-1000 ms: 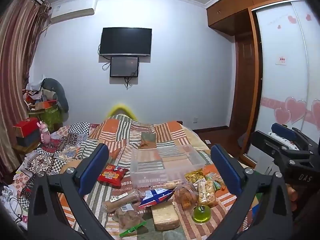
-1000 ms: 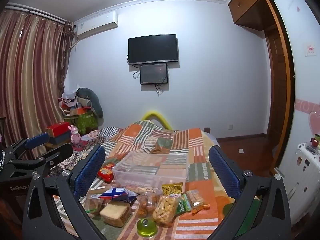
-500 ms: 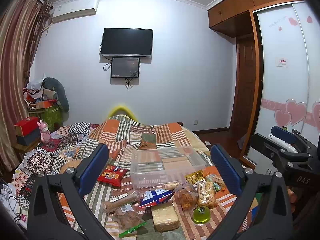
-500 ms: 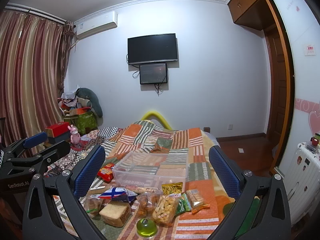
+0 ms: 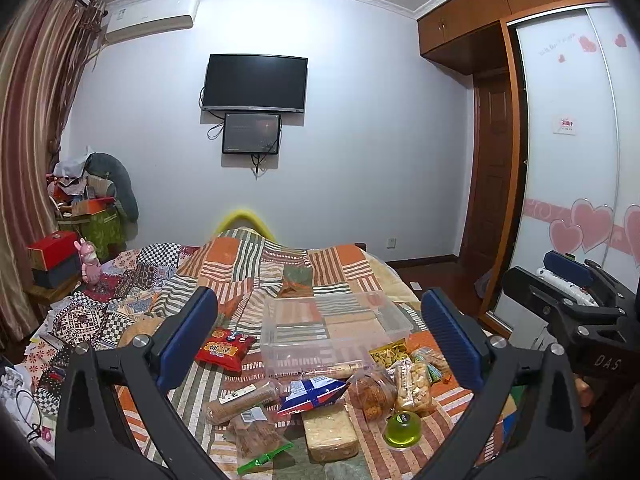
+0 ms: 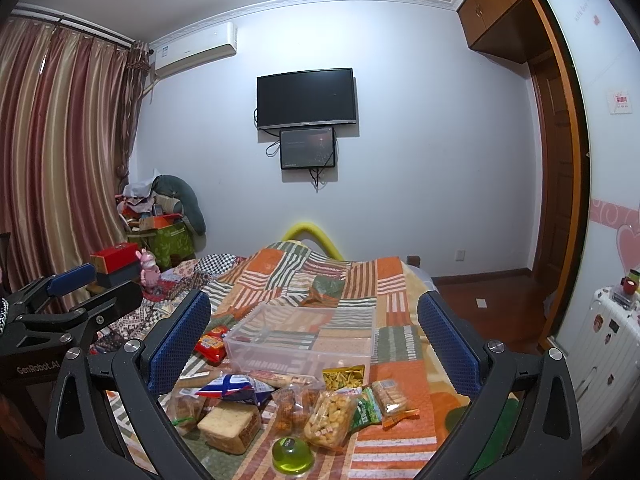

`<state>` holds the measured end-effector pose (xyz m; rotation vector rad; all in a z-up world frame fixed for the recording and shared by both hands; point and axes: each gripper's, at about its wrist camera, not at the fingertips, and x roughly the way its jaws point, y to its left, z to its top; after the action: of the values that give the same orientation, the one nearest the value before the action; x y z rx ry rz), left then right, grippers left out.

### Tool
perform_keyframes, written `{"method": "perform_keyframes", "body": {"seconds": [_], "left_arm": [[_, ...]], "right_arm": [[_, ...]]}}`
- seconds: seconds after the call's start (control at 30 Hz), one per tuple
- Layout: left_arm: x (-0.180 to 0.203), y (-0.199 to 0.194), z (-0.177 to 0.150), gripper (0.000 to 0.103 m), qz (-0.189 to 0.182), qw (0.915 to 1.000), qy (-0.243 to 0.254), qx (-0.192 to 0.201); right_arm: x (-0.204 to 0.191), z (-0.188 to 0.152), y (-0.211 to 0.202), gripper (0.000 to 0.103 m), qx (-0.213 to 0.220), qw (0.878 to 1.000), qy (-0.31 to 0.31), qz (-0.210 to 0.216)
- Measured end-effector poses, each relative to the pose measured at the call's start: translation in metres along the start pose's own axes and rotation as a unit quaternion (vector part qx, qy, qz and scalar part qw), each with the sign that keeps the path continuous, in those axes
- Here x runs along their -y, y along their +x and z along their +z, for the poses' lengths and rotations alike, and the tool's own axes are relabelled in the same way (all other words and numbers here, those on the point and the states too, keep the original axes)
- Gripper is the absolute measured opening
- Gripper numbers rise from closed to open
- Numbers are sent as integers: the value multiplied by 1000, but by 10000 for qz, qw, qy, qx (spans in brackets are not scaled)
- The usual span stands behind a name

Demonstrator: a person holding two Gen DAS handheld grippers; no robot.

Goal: Organize snacks

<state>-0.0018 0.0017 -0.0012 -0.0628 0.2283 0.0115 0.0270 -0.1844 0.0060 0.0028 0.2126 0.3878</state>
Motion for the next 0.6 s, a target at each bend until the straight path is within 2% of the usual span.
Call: {"method": "perform_keyframes", "body": {"seconds": [0.6], "left_arm": [[0,1,-1,103,9,10000,-5,-5]], "right_arm": [[-1,-1,1,103,15,10000,1,40]]}}
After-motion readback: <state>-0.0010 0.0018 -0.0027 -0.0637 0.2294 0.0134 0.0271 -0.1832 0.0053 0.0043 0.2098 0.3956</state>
